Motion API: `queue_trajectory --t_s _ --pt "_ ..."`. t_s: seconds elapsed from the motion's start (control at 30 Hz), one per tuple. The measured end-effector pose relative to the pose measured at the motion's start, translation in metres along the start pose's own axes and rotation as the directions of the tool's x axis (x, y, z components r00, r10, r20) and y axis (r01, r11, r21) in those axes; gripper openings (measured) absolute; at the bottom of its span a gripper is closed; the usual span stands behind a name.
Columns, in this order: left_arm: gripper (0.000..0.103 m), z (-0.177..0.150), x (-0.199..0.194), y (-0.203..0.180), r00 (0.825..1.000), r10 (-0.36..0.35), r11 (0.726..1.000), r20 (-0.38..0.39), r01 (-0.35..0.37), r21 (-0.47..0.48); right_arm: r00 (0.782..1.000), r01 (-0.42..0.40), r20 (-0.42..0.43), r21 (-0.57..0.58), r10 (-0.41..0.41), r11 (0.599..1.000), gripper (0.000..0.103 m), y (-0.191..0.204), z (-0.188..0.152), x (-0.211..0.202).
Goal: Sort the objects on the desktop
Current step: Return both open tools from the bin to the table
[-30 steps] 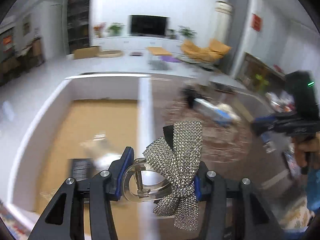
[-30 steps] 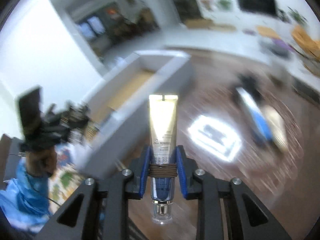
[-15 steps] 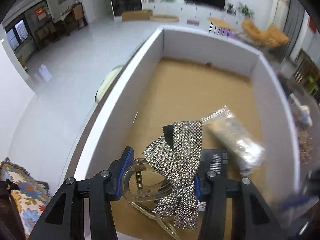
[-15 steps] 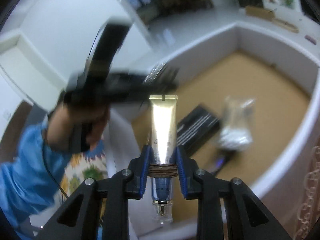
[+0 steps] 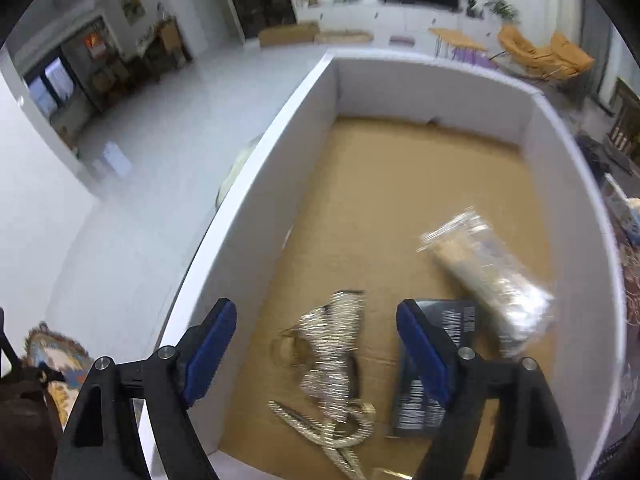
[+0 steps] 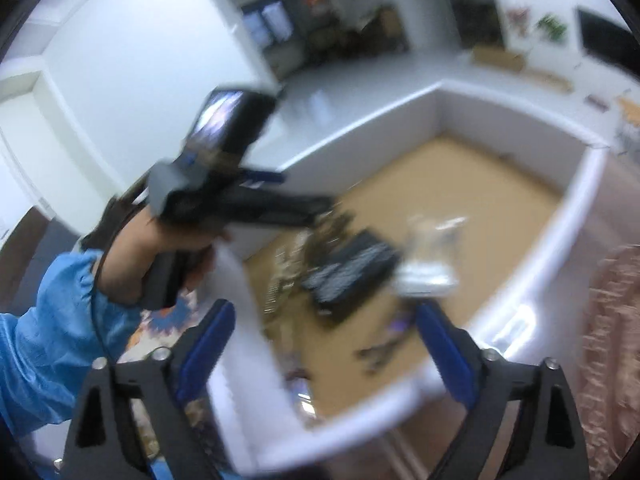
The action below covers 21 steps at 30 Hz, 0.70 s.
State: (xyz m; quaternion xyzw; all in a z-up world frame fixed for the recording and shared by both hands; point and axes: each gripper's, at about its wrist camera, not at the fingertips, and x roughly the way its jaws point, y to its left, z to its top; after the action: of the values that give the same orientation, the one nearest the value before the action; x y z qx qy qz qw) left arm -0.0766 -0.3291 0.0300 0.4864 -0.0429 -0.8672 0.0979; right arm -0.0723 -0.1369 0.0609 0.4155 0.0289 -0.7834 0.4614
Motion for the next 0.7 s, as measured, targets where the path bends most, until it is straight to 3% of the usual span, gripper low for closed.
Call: queue_trajectory --t_s 0.07,0.13,0.2,0.27,0.33,0.37,0.43,0.53,0.6,0.7 --pt "0.082 -0.003 -0.024 -0.019 0.997 -0.024 1.000 0.073 0.023 0.020 0.993 0.087 0.075 0.034 -0.089 0.996 0.103 -0.024 -0.021 -0.033" --pt "0.082 -0.006 -0.054 -0.045 0.986 -0.084 0.996 0.147 0.079 0.041 0.972 0.191 0.121 0.076 -0.200 0.979 0.103 -0.052 -0.051 -0.054" --pt "0.083 -0.007 -0.082 -0.074 0.966 -0.155 0.987 0.207 0.143 0.072 0.935 0.318 0.119 0.145 -0.335 0.937 0.103 -0.087 -0.091 -0.073" --pt "0.093 -0.008 -0.109 -0.103 0.936 -0.231 0.972 0.265 0.207 0.114 0.885 0.442 0.042 0.235 -0.464 0.865 0.103 -0.132 -0.137 -0.092" --pt "0.103 -0.015 -0.134 -0.140 0.896 -0.310 0.948 0.318 0.264 0.179 0.847 0.511 -0.006 0.288 -0.532 0.810 0.103 -0.161 -0.168 -0.107" --pt "0.103 -0.020 -0.145 -0.161 0.877 -0.349 0.932 0.331 0.287 0.221 0.823 0.547 -0.027 0.313 -0.568 0.777 0.103 -0.176 -0.185 -0.120" --pt "0.103 -0.024 -0.159 -0.199 0.860 -0.402 0.904 0.314 0.318 0.286 0.779 0.605 -0.061 0.339 -0.624 0.721 0.103 -0.201 -0.207 -0.146" --pt "0.103 -0.028 -0.157 -0.260 0.856 -0.466 0.859 0.222 0.378 0.344 0.730 0.658 -0.106 0.378 -0.676 0.651 0.103 -0.231 -0.224 -0.173" --pt "0.103 -0.037 -0.145 -0.295 0.858 -0.485 0.842 0.169 0.406 0.357 0.717 0.665 -0.118 0.410 -0.687 0.624 0.103 -0.243 -0.226 -0.189" --pt "0.103 -0.044 -0.109 -0.337 0.873 -0.472 0.843 0.125 0.406 0.353 0.709 0.672 -0.139 0.433 -0.692 0.602 0.103 -0.256 -0.233 -0.196"
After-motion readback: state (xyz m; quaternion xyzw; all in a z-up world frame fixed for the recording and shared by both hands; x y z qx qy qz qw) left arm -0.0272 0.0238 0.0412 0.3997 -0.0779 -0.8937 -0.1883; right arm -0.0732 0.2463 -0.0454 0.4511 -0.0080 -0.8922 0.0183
